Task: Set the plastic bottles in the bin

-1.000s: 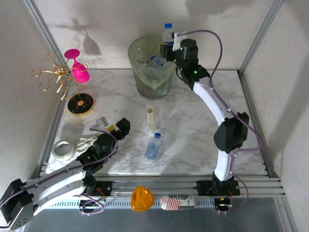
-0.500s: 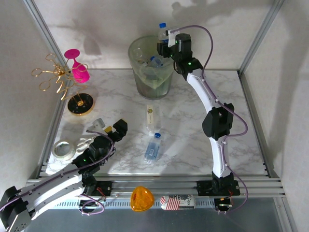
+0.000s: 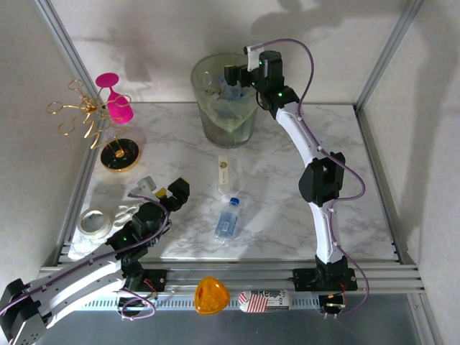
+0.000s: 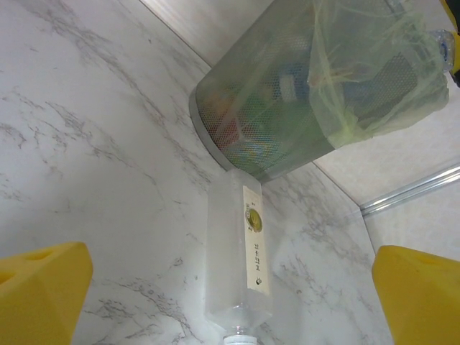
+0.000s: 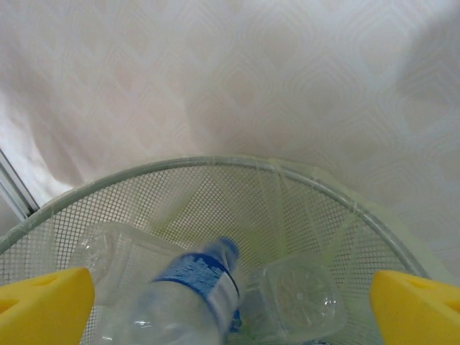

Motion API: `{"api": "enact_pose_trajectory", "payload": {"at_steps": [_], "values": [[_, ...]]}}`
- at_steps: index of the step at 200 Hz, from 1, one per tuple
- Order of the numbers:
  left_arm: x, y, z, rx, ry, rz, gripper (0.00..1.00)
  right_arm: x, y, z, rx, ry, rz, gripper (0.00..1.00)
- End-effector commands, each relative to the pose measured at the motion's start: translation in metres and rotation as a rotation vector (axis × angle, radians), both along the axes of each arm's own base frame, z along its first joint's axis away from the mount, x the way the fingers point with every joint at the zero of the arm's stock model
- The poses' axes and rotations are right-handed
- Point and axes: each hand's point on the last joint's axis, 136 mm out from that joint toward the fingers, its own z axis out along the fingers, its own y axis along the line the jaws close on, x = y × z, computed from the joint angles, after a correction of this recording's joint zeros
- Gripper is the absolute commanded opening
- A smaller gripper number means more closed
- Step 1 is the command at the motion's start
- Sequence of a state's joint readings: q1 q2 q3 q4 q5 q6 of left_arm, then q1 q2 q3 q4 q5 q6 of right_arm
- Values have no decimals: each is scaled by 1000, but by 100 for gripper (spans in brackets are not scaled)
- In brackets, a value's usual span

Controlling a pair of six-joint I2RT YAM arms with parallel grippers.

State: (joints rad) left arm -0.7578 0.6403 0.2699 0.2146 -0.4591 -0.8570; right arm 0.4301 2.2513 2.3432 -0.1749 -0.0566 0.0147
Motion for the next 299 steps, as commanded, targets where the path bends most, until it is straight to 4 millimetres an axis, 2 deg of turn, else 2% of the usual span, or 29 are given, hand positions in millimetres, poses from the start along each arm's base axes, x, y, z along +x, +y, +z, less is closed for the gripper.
{"api": "enact_pose_trajectory", "payload": {"at_steps": [1, 19, 35, 37, 43, 44, 48, 68, 82, 117, 149, 152, 188, 234, 268, 299], "values": [[-3, -6, -1, 4, 5, -42, 100, -25, -7, 68, 62, -109, 13, 99], [-3, -10, -1, -4, 4, -59, 100, -40, -12, 80, 76, -114, 15, 99], [-3, -13, -1, -10, 2, -69, 100, -54, -18, 82, 90, -110, 15, 99], [-3, -13, 0, -12, 1, -69, 100, -58, -20, 88, 97, -120, 15, 99], [-2, -14, -1, -12, 2, -72, 100, -63, -22, 82, 100, -105, 14, 99], [-2, -14, 0, -13, 1, -73, 100, -67, -24, 90, 107, -118, 15, 99], [-2, -15, 0, -16, -1, -75, 100, -72, -26, 91, 113, -118, 16, 99], [-1, -21, 1, -22, -6, -95, 100, -99, -35, 89, 134, -110, 21, 99], [1, -26, 2, -21, -6, -111, 100, -119, -43, 80, 155, -88, 23, 99], [4, -44, -4, 18, 22, -167, 100, -170, -64, 34, 219, -7, 25, 99], [3, -66, -9, 61, 51, -227, 100, -206, -84, -15, 273, 80, -12, 99], [3, -69, -6, 50, 38, -235, 100, -209, -85, -22, 274, 93, -16, 99], [-6, -105, -15, 120, 77, -340, 100, -240, -100, -79, 329, 208, -45, 99], [-33, -146, -52, 319, 196, -477, 100, -267, -109, -152, 352, 369, -74, 99], [-55, -164, -78, 430, 283, -515, 100, -279, -113, -180, 386, 428, -91, 99], [-78, -179, -108, 471, 374, -562, 100, -280, -114, -180, 390, 424, -93, 99]]}}
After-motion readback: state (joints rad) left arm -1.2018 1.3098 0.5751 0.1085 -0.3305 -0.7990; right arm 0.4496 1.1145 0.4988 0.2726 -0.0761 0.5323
